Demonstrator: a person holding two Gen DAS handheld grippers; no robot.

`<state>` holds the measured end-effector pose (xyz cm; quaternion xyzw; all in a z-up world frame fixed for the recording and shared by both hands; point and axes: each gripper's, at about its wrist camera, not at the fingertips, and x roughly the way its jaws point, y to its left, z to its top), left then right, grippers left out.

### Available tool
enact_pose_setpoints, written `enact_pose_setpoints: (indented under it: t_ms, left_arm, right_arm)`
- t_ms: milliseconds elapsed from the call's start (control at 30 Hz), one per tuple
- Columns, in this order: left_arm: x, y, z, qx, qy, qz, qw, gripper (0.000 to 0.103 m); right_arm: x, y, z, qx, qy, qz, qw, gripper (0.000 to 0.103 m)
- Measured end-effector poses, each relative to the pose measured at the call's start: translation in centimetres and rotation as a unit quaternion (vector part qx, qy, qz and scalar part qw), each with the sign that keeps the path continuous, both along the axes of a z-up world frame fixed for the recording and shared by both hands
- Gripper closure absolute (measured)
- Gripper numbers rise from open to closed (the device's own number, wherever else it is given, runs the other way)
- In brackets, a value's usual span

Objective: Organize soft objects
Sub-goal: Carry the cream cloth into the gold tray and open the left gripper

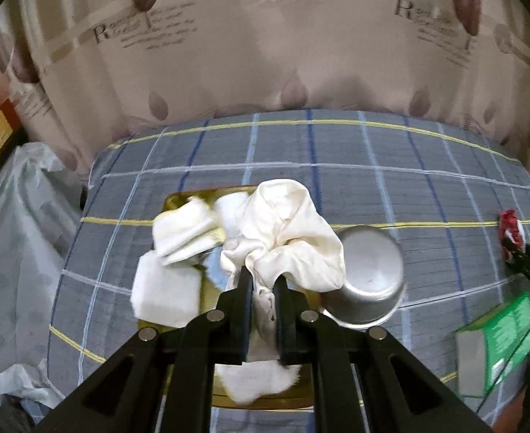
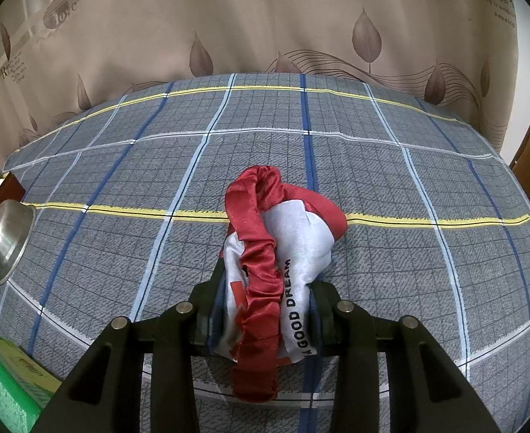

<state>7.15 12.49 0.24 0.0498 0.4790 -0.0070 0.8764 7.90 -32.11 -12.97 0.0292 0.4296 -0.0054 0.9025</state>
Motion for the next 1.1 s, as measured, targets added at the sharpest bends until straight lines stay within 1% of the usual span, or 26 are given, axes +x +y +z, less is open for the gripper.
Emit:
enact_pose_setpoints:
  t_ms: [67,200,367,600,700,767,833,933,1000,1033,1100]
  left_arm:
    - [0.1,0.8,-0.6,0.007,0.004,0.006,0.9999,0.093]
    - [0.2,1.8,-1.5,0.001,0.005,0.014,0.9999,0.093]
    - [0.9,2.8,-2.1,0.007,0.004,0.029,0.9995,0.093]
    - [1.7,3.8,-3.6,0.005,0.018,0.044,0.9989,0.092]
    - [1.8,4.1,-4.7,0.006,0.032,0.048,0.9983,0.092]
    - [2.0,4.3,-5.4,0.009,0.041,0.050,0.9979,0.089]
    - [2.0,4.5,-5.8,0.012,0.047,0.056,0.9972,0.089]
    - [2.1,4.4,-6.1,0.017,0.058,0.056,0.9966,0.079]
    - [2.1,4.2,-6.1,0.032,0.058,0.056,0.9963,0.068]
    - [2.2,4.1,-6.1,0.044,0.056,0.057,0.9959,0.066]
    - [2.0,3.9,-5.9,0.056,0.048,0.054,0.9958,0.059]
  right_arm:
    - [0.0,0.0,0.0,0.000,0.000,0.000,1.000,0.067]
    - [0.0,0.0,0.0,0.000,0.000,0.000,1.000,0.067]
    - [0.0,0.0,0.0,-0.001,0.000,0.000,1.000,0.067]
    - [0.0,0.0,0.0,-0.001,-0.001,0.000,1.000,0.067]
    - [0.0,0.0,0.0,-0.001,-0.001,-0.001,1.000,0.067]
    - [0.0,0.0,0.0,-0.001,-0.001,-0.001,1.000,0.067]
    - [0.0,0.0,0.0,0.000,-0.001,-0.001,1.000,0.067]
    - [0.0,0.0,0.0,0.000,-0.001,-0.001,1.000,0.067]
    - [0.0,0.0,0.0,-0.001,-0.001,-0.001,1.000,0.066]
    - [0.0,0.0,0.0,0.000,-0.001,-0.001,1.000,0.066]
    - [0.0,0.0,0.0,0.000,-0.001,-0.001,1.000,0.066]
